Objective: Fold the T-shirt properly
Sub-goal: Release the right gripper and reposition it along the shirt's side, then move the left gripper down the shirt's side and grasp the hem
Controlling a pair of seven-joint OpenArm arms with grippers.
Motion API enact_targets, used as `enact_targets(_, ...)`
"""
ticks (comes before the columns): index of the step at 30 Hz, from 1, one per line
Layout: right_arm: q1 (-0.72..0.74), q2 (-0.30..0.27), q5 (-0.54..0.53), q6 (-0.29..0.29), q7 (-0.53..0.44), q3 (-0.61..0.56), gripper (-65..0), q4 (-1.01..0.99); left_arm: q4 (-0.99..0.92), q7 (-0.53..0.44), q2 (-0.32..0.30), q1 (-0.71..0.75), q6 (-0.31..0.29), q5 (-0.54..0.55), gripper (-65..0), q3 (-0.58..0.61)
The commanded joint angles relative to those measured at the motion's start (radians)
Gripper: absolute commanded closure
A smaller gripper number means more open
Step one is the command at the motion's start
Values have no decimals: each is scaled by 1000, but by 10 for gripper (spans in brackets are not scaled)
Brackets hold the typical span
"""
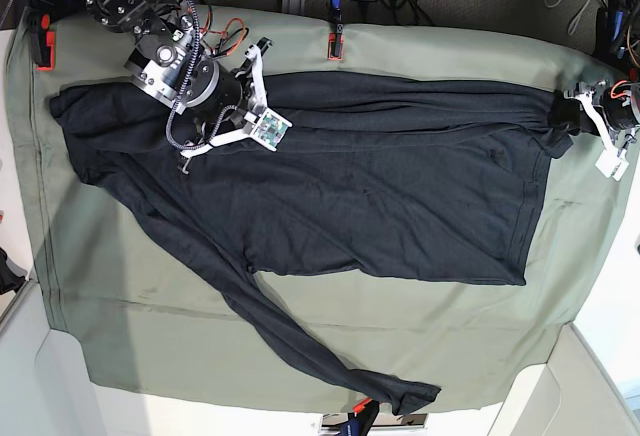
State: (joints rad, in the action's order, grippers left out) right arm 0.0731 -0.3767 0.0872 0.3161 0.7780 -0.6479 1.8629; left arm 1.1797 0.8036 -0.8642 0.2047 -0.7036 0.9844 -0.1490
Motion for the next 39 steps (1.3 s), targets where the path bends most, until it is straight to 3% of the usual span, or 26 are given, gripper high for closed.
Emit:
enact_targets(1,23,-2,3,-8,-24,8,-17,10,8,3,-25,-5,5,-2,-228,-8)
enact_targets(7,67,-2,-1,-22,-36,26,-41,-33,8,4,-25,-5,5,-2,-228,-8)
enact_targets(11,70,-2,-41,-48,-13,37,-316,-32,8,6,-26,-5,5,-2,-229,-8)
enact_targets(12,70,-2,-58,-52,0,39,-352,-30,8,9,-26,-5,5,-2,-237,-8)
enact_targets(15,64,-3,-68,-91,31,53,-358,-7,8,51,-29,-5,5,5,-301,-8)
enact_targets(18,28,-2,-69,-111,34,129,-358,40,11,77,-34,-5,5,52,-301,-9)
enact_targets(21,-16,-2,-74,-119,32,251,-358,94,22,93,-37,-5,5,63,-301,-9)
enact_targets(24,-27,-2,-151,-121,30,394,-358,110,58,133,-43,-5,5,109,-301,-10)
enact_targets(28,-25,-3,-225,-118,27,568,-358,106,109,259,-65,-5,5,216,-301,-10)
enact_targets(31,-6,-3,-265,-118,25,668,-358,66,120,267,-97,-5,5,232,-301,-10)
enact_targets(39,49,-3,-392,-18,23,819,-358,-95,120,325,-185,40,5,245,-302,-10)
